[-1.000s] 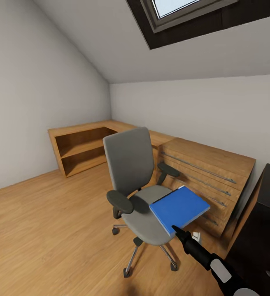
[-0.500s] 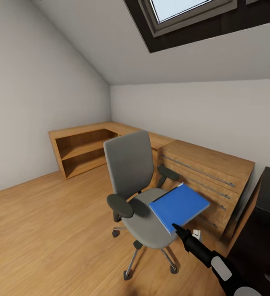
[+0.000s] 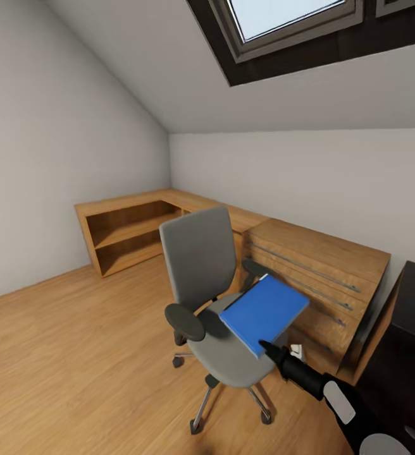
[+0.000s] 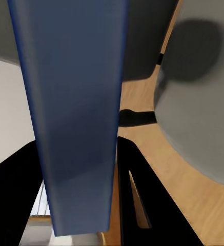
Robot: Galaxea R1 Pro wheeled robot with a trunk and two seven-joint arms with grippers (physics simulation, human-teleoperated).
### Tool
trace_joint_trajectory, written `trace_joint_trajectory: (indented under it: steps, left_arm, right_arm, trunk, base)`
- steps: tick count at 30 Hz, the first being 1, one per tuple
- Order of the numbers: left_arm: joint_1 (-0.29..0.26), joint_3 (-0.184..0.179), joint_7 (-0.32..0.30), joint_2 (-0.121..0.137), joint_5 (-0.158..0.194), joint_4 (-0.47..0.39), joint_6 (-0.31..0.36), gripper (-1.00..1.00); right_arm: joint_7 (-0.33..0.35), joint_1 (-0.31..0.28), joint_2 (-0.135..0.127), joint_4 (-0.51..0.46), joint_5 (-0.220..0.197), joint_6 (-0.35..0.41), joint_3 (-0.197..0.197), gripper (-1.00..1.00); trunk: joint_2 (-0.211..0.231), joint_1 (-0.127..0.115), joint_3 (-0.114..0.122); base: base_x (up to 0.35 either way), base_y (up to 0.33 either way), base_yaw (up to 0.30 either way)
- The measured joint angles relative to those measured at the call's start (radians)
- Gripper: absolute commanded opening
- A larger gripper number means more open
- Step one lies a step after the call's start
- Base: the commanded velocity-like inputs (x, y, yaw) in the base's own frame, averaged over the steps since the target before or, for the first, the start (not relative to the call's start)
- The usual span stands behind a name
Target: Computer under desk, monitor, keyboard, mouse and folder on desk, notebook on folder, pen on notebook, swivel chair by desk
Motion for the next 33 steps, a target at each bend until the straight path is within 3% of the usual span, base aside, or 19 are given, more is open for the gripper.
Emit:
trace_joint_trajectory:
  steps: [14,21,24,33]
  left_arm:
    - [0.000,0.000,-0.002,-0.001,0.001,0.003,-0.011,1.00]
    - [0.000,0.000,-0.002,-0.001,0.001,0.006,-0.012,1.00]
    - [0.000,0.000,-0.002,-0.001,0.001,0.006,-0.012,1.00]
    - [0.000,0.000,-0.002,-0.001,0.001,0.011,-0.012,1.00]
  right_arm:
    - [-0.002,0.002,-0.008,-0.026,-0.003,0.052,-0.002,-1.00]
    - [-0.009,0.001,-0.009,-0.028,-0.002,0.210,-0.004,-1.00]
    - [-0.036,0.001,-0.022,-0.030,-0.002,0.256,-0.005,-1.00]
    - [-0.052,0.001,-0.042,-0.029,-0.009,0.266,-0.007,-1.00]
  trunk:
    - [0.098,-0.054,0.044]
    - [0.147,-0.081,0.066]
    - [0.168,-0.092,0.075]
    - [0.231,-0.127,0.103]
  base:
    - [0.000,0.000,0.000]
    - [0.000,0.000,0.000]
    - [0.000,0.000,0.000]
    - [0.000,0.000,0.000]
